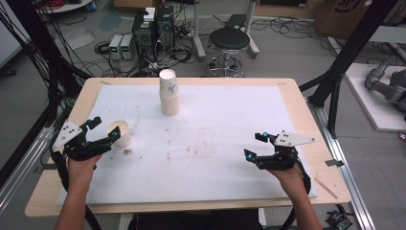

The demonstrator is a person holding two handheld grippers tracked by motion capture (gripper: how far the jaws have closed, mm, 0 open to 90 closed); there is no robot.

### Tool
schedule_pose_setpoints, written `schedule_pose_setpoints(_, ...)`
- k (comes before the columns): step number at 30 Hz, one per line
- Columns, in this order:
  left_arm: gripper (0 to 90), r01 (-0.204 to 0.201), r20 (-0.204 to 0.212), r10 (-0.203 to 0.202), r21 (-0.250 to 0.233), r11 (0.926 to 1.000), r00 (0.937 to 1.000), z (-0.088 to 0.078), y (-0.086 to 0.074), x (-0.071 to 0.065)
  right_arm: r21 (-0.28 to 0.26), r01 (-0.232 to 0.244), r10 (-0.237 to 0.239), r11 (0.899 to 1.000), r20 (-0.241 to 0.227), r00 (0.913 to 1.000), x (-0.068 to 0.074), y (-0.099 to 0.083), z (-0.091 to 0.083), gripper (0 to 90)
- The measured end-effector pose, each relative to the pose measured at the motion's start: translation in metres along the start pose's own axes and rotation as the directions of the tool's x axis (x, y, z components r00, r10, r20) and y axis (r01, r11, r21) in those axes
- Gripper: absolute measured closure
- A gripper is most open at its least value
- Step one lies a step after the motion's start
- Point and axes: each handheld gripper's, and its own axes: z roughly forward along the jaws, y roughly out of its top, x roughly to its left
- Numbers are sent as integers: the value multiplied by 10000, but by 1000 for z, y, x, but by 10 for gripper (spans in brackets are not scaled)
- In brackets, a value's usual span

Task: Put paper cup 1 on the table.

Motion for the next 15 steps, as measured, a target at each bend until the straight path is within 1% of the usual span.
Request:
schedule_pose_setpoints(2, 163, 3, 238, 1, -164, 9999, 9997, 3, 3, -6, -25, 10, -10, 10000, 83, 10000, -1, 0, -1, 237)
schedule_pose_setpoints(4, 163, 107, 697, -89, -258, 9996, 9975, 8, 3, -11, 81, -70, 69, 9999, 164, 9998, -1, -1, -2, 237)
schedule_pose_setpoints(5, 163, 216, 1027, -180, -338, 9992, 9945, 12, 2, -14, 86, -79, 77, 9999, 213, 9997, -2, -1, -3, 236)
schedule_pose_setpoints(6, 162, 383, 1380, -326, -387, 9985, 9899, 15, 0, -18, 132, -5, 1, 9999, 266, 9996, -2, -2, -3, 231)
schedule_pose_setpoints(7, 162, 381, 1659, -325, -309, 9988, 9856, 19, -2, -21, 153, 17, -22, 9999, 353, 9994, -1, -2, -4, 212)
schedule_pose_setpoints(8, 161, 340, 1809, -301, -185, 9992, 9830, 23, -4, -25, 145, 147, -155, 9998, 537, 9984, -2, -2, -4, 212)
schedule_pose_setpoints(10, 161, 208, 2186, -221, 80, 9998, 9756, 31, -8, -33, 206, 104, -119, 9997, 749, 9971, -2, -3, -5, 211)
schedule_pose_setpoints(12, 161, 130, 2501, -196, 281, 9995, 9680, 37, -12, -40, 200, 57, -72, 9998, 776, 9970, -3, -4, -6, 210)
schedule_pose_setpoints(14, 161, -66, 2829, -54, 413, 9991, 9591, 41, -14, -47, 229, -19, -1, 9997, 864, 9963, -3, -6, -8, 208)
schedule_pose_setpoints(15, 161, -123, 2903, -11, 445, 9989, 9569, 43, -15, -49, 223, -51, 30, 9997, 939, 9956, -4, -6, -9, 203)
